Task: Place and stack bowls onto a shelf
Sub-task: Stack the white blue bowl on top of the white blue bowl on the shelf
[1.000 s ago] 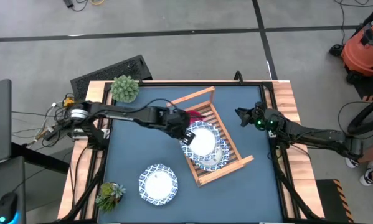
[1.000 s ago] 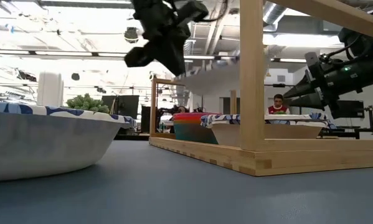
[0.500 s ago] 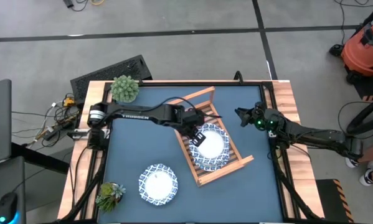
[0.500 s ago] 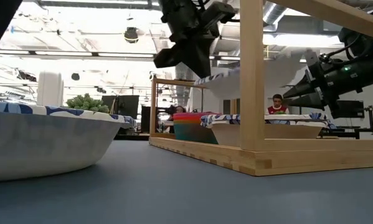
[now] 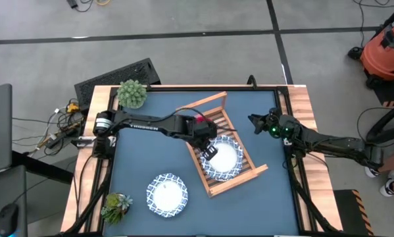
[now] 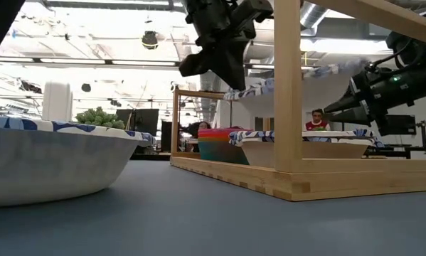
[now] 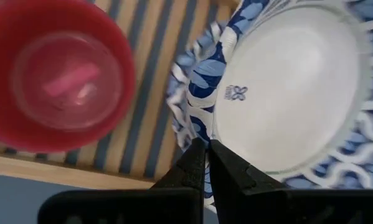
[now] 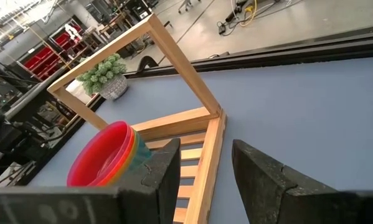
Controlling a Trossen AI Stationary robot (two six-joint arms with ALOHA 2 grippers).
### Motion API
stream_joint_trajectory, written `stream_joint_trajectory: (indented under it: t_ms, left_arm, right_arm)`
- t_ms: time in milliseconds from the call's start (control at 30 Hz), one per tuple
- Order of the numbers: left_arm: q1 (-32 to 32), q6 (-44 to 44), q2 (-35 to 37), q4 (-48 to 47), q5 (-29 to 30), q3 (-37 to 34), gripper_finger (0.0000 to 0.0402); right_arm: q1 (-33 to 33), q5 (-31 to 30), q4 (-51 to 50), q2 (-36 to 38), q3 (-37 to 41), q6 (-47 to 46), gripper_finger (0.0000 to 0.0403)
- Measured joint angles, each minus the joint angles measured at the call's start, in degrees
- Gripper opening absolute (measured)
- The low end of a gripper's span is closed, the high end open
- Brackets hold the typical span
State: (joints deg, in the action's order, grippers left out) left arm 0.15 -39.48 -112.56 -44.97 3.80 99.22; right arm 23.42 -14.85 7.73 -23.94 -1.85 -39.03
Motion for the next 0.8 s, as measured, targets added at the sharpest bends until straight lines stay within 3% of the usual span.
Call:
stream_joint_trajectory:
  t_ms: [167, 333, 600, 800]
  left_arm:
    - [0.11, 1.2, -1.71, 0.9, -3.46, -0.02, 0.0]
    - [0.28, 1.44, -1.65, 0.93, -1.38, 0.0, 0.0]
    - [0.22, 3.3, -2.05, 2.41, -3.56, -0.02, 0.0001]
    - [0.23, 5.06, -2.05, 3.05, -2.64, -0.02, 0.0034]
  right_arm:
    - [-0.02, 0.0, -0.04, -0.02, 0.0, -0.13, 0.0171]
    - [-0.07, 0.0, 0.02, -0.02, -0.02, -0.13, 0.0171]
    - [-0.07, 0.0, -0.02, -0.02, -0.02, -0.01, 0.0171]
    - [-0.07, 0.0, -0.02, -0.02, -0.02, 0.04, 0.0171]
